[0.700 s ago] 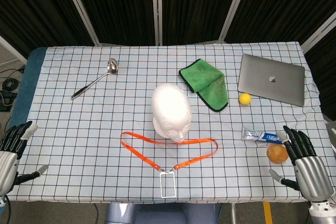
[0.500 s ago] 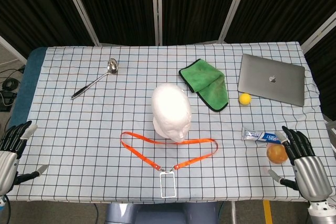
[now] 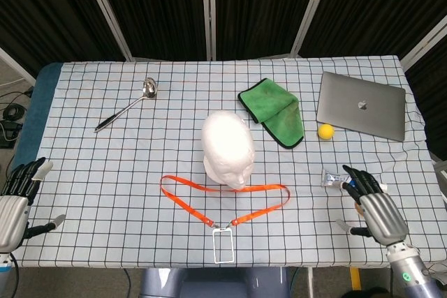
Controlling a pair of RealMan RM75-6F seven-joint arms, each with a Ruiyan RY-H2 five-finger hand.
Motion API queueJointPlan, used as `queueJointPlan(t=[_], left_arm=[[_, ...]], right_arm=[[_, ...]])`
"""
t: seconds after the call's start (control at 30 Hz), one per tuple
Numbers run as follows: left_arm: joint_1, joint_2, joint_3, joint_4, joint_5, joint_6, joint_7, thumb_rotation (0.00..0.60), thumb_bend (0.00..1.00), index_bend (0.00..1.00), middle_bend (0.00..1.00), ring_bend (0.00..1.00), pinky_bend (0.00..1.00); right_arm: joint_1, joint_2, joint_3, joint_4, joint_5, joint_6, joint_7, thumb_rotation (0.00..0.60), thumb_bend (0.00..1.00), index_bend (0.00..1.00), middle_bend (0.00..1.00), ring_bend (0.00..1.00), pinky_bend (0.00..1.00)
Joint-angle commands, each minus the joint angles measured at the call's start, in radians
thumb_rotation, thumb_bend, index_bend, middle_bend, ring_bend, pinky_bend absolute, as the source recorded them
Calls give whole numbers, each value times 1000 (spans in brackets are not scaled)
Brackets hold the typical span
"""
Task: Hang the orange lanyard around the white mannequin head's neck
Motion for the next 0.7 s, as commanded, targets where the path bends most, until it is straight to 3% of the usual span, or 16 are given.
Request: queueJointPlan(t=[0.03, 0.4, 0.7], left_arm=[[-6, -5, -7, 3, -19, -13, 8, 600, 0, 0, 0, 0, 0], [-35, -33, -24, 26, -90, -80, 39, 600, 0, 0, 0, 0, 0], [-33, -32, -19, 25, -82, -75, 36, 600, 0, 0, 0, 0, 0]], right_arm=[[148, -42, 61, 19, 178, -230, 26, 600, 282, 346, 0, 0, 0], [304, -233, 121, 89, 421, -367, -206, 600, 297, 410, 0, 0, 0], [379, -404, 102, 164, 595, -306, -467, 600, 308, 443, 0, 0, 0]])
